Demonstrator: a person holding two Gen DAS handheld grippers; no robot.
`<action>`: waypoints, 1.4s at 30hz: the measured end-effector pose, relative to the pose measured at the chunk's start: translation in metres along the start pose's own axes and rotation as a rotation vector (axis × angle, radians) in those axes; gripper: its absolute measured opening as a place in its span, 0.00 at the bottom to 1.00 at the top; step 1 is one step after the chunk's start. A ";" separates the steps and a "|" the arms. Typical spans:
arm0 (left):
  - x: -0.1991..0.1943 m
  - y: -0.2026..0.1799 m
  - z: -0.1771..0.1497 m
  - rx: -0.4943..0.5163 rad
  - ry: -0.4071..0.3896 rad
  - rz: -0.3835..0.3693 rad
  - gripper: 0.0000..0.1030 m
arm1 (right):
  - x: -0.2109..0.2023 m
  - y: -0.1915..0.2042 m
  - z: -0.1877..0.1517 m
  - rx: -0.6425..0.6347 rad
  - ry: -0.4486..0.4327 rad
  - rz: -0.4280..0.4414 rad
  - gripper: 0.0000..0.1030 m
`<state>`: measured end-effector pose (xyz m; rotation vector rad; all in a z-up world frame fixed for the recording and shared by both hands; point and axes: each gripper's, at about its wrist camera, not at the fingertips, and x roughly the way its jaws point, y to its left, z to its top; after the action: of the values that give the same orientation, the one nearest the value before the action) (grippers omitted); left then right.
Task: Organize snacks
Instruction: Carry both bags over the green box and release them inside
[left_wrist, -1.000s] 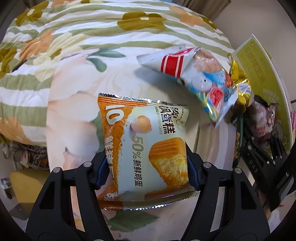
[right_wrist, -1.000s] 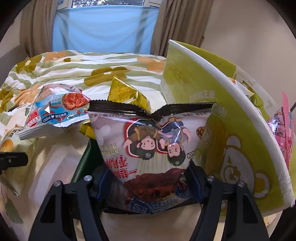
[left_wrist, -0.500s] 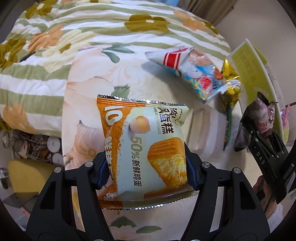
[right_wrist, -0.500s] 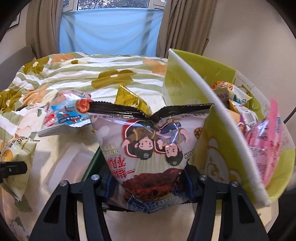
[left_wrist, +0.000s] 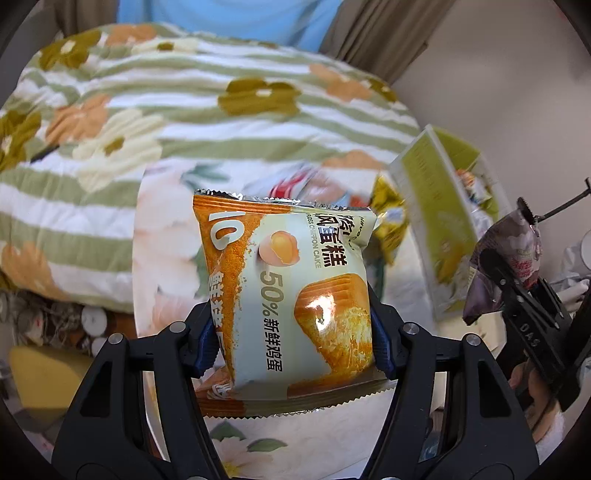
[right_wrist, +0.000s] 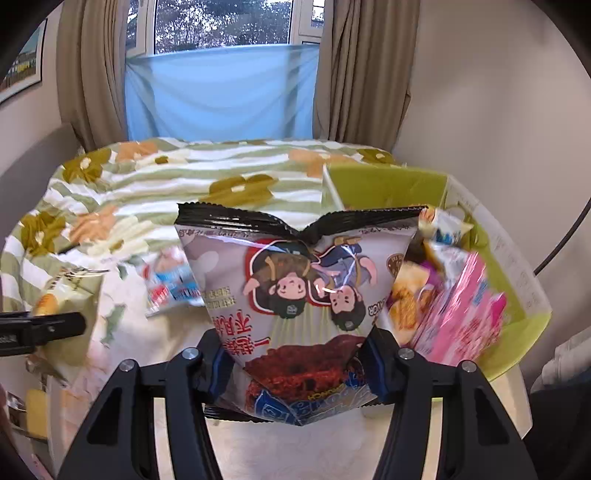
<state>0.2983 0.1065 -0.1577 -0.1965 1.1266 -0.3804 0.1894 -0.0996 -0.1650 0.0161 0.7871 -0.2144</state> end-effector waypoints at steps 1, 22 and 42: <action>-0.003 -0.005 0.004 0.005 -0.011 -0.002 0.60 | -0.007 -0.003 0.007 0.011 -0.013 0.007 0.53; 0.019 -0.224 0.062 0.053 -0.161 -0.085 0.60 | -0.015 -0.170 0.075 0.058 -0.001 0.133 0.53; 0.134 -0.302 0.087 0.022 -0.059 -0.010 0.99 | 0.039 -0.256 0.087 0.063 0.095 0.230 0.53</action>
<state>0.3685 -0.2269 -0.1304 -0.1924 1.0632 -0.3933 0.2266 -0.3651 -0.1143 0.1768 0.8656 -0.0199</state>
